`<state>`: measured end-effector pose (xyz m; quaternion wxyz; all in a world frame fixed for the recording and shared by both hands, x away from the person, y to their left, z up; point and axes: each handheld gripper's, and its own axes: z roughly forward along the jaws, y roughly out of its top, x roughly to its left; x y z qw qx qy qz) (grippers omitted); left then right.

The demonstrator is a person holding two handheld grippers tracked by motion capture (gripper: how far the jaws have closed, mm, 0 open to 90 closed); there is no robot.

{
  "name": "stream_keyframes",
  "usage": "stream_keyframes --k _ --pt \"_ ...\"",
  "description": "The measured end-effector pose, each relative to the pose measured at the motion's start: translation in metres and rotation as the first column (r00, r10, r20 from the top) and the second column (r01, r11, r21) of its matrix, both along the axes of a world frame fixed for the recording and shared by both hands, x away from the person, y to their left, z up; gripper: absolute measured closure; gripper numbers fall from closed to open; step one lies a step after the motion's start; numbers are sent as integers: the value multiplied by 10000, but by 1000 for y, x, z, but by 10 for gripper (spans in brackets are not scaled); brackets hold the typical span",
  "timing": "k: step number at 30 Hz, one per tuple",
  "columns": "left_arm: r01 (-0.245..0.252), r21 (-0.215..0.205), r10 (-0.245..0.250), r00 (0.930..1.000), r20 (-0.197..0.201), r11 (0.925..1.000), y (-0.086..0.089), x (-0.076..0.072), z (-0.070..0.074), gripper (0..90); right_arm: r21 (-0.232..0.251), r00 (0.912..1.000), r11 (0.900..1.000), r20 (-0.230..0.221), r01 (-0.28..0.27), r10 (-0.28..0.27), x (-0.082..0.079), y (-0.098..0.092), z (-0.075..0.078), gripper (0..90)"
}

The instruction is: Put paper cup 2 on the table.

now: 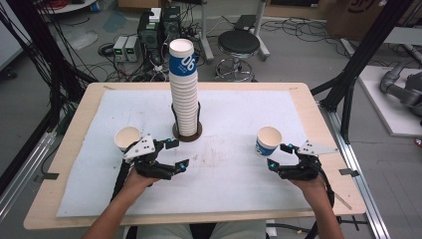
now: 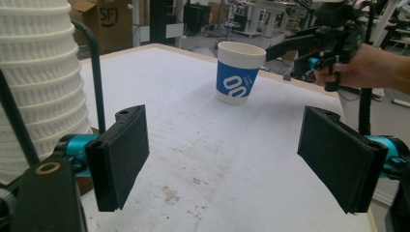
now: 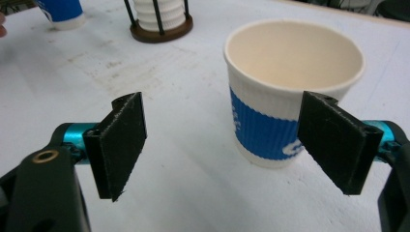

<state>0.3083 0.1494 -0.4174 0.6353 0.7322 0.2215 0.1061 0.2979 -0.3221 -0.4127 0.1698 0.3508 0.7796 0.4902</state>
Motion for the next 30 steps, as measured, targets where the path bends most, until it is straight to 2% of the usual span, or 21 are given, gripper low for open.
stream_keyframes --k 7,11,16,19,30 --pt "-266 -136 267 9996 66 9996 14 -3 6 184 198 9982 9994 534 -271 260 -13 7 10 186" --pt "-480 -237 483 9988 109 9986 21 -5 5 184 380 9974 9986 627 -365 341 -20 11 13 186" --pt "-595 -322 601 9980 186 9977 24 -8 3 184 371 9952 9979 840 -536 504 -25 17 18 186" --pt "-625 -340 634 9976 273 9975 24 -11 4 184 601 9942 9965 940 -586 528 -27 18 21 186" --pt "-676 -406 696 9964 489 9969 27 -18 7 184 408 9942 9980 979 -488 446 -33 21 23 186"
